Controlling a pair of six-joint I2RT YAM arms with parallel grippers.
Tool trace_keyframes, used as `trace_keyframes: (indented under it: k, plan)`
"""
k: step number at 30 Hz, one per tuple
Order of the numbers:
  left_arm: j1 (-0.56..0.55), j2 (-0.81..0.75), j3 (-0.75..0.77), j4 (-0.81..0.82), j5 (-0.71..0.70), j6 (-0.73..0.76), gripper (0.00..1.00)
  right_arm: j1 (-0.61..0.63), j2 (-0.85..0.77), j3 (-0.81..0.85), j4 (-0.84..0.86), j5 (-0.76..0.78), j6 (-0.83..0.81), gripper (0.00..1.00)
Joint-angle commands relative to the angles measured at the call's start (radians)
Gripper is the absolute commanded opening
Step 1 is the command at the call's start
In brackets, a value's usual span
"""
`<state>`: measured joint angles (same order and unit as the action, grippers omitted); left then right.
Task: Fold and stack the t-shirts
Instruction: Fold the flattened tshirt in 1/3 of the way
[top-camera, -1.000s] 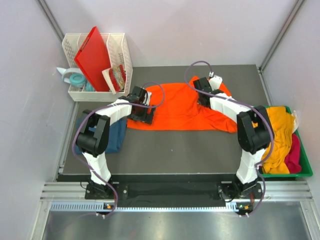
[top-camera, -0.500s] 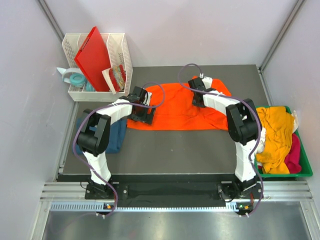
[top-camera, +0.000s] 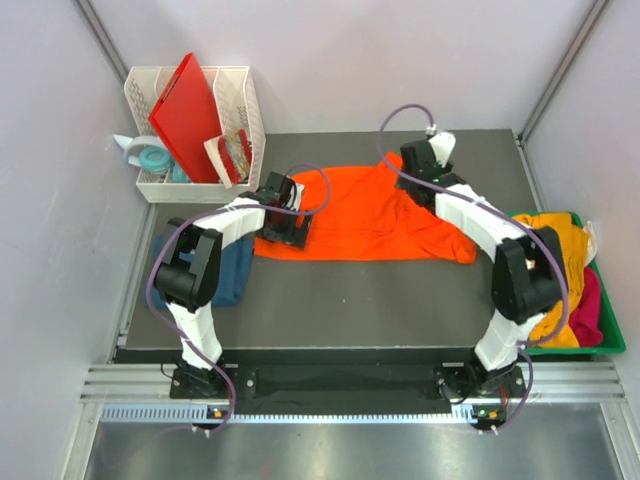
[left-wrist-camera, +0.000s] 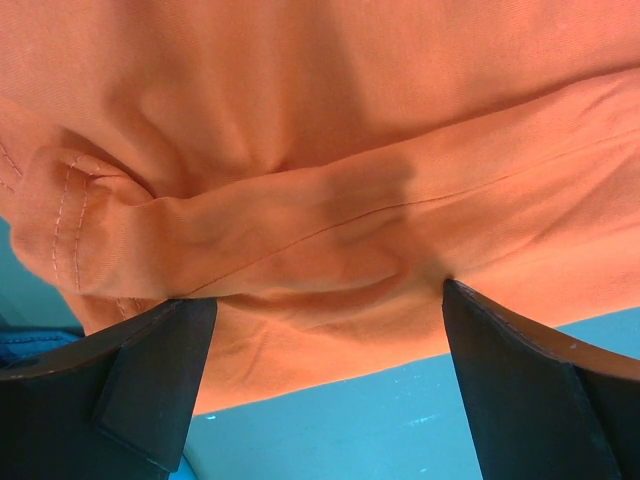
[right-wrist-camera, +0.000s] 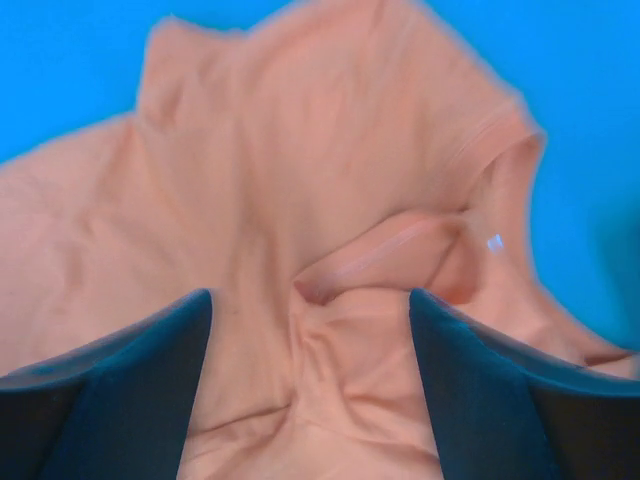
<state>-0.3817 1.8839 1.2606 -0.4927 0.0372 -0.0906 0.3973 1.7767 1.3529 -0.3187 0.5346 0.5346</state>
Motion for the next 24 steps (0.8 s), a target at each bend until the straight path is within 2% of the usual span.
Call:
trace_keyframes:
  k: [1,2,6,9,18,24]
  plan:
    - [-0.006,-0.011,0.022,0.020,0.027,-0.020,0.98,-0.028,-0.094,-0.066,-0.055,0.099,0.094,0.25]
    - [-0.008,-0.009,0.023,0.019,0.026,-0.020,0.98,-0.035,-0.097,-0.087,-0.063,0.105,0.116,0.00]
    - [-0.014,-0.006,0.029,0.016,0.020,-0.023,0.98,-0.092,-0.103,-0.173,-0.080,0.050,0.264,0.00]
    - [-0.019,-0.005,0.028,0.011,0.015,-0.023,0.98,-0.126,-0.062,-0.172,-0.115,0.019,0.307,0.00]
    - [-0.019,-0.011,0.020,0.011,0.006,-0.021,0.98,-0.156,0.026,-0.101,-0.174,0.047,0.314,0.00]
    - [-0.019,0.001,0.028,0.009,0.004,-0.021,0.97,-0.170,0.124,-0.031,-0.116,0.021,0.240,0.00]
